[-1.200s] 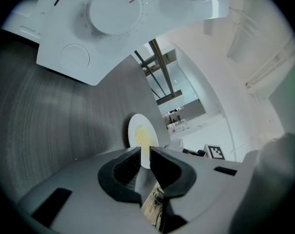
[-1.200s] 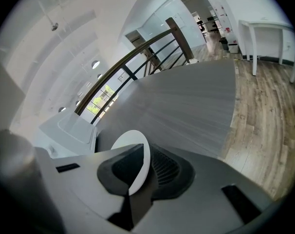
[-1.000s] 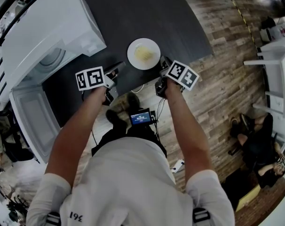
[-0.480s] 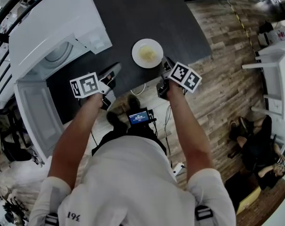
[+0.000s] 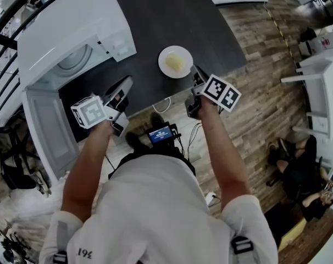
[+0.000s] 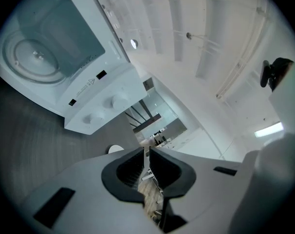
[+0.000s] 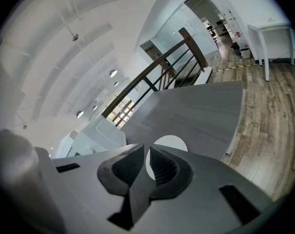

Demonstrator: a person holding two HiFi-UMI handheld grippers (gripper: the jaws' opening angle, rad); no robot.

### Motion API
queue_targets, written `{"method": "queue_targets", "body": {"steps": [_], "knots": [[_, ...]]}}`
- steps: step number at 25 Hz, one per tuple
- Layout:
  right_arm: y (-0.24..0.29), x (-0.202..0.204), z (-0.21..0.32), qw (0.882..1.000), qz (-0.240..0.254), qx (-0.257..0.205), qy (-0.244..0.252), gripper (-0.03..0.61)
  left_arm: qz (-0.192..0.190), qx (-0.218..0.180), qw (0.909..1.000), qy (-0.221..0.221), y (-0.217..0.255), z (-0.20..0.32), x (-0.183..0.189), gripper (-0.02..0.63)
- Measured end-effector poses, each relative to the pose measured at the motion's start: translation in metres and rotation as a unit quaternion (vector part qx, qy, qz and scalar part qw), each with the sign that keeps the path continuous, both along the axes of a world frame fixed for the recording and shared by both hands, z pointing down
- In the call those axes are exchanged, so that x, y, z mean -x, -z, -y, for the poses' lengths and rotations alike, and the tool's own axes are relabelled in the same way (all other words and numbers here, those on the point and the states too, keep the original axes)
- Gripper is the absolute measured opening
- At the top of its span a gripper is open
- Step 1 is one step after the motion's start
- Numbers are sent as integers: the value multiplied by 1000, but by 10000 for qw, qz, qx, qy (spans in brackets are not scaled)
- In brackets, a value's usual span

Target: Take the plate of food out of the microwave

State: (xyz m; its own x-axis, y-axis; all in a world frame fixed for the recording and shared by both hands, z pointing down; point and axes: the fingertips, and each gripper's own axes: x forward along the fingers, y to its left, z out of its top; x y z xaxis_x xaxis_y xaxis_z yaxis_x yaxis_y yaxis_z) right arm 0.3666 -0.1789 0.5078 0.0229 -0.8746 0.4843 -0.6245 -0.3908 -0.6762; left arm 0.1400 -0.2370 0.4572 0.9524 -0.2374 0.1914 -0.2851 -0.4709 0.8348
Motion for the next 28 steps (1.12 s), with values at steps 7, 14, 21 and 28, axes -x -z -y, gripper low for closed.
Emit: {"method": "queue_targets", "body": {"steps": [7, 14, 21, 28], "knots": [[34, 24, -4, 9993, -133, -260, 216, 29, -538, -414, 9976, 97, 37, -11, 27, 37], [63, 54, -3, 9974, -112, -523, 480, 29, -779, -590, 9949, 243, 68, -24, 55, 37], [101, 87, -4, 9914, -277, -881, 929, 29, -987, -781, 9914, 351, 96, -35, 82, 37], [133, 122, -9, 9788, -600, -1167, 1571, 29, -1124, -918, 9883, 477, 116, -45, 104, 37]]}}
